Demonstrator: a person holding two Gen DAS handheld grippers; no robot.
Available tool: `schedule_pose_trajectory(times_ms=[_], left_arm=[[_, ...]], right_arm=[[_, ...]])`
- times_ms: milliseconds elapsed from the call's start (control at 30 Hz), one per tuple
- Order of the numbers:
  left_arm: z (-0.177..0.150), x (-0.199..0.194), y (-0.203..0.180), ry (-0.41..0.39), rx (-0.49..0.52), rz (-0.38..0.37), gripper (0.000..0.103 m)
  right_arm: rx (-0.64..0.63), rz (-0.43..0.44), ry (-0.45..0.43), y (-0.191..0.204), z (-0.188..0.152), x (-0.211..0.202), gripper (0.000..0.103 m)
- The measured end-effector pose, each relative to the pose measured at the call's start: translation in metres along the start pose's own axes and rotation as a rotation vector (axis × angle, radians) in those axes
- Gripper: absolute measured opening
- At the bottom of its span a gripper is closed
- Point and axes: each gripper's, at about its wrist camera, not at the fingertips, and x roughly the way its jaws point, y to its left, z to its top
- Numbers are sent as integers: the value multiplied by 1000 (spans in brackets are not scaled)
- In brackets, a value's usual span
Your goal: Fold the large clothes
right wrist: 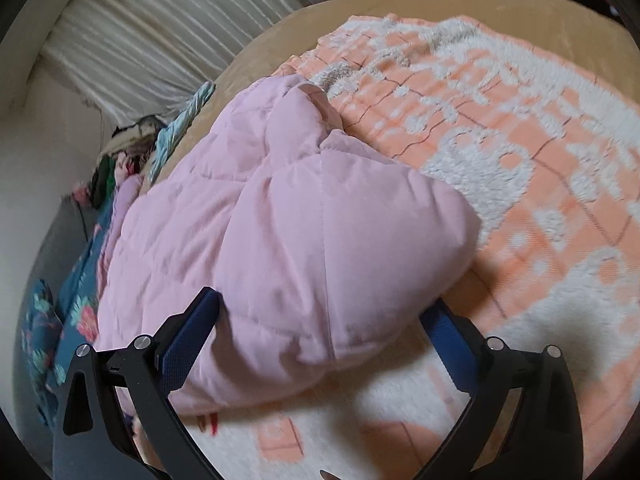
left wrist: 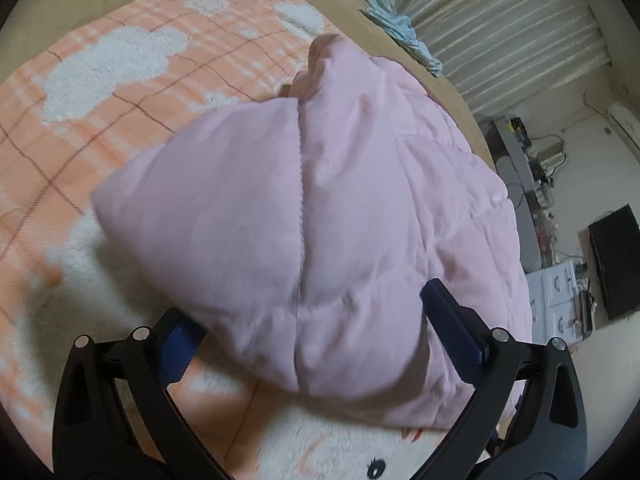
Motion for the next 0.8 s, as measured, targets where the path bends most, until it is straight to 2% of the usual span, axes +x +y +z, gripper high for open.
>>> schedule_pose_trajectory(times_ms=[200, 500, 600, 800], left_arm=[[4, 16, 2, -8, -10, -30, 95], [6, 22, -2, -41, 14, -23, 95], [6, 22, -4, -53, 36, -17, 94], [3, 13, -20, -98, 130, 28, 69]], right_arm=[[73, 33, 6, -5, 7, 25, 99], [40, 72, -35, -1, 14, 42, 98], [-7, 98, -48, 6, 16, 43, 83], [-148, 87, -89, 31, 16, 37, 54]])
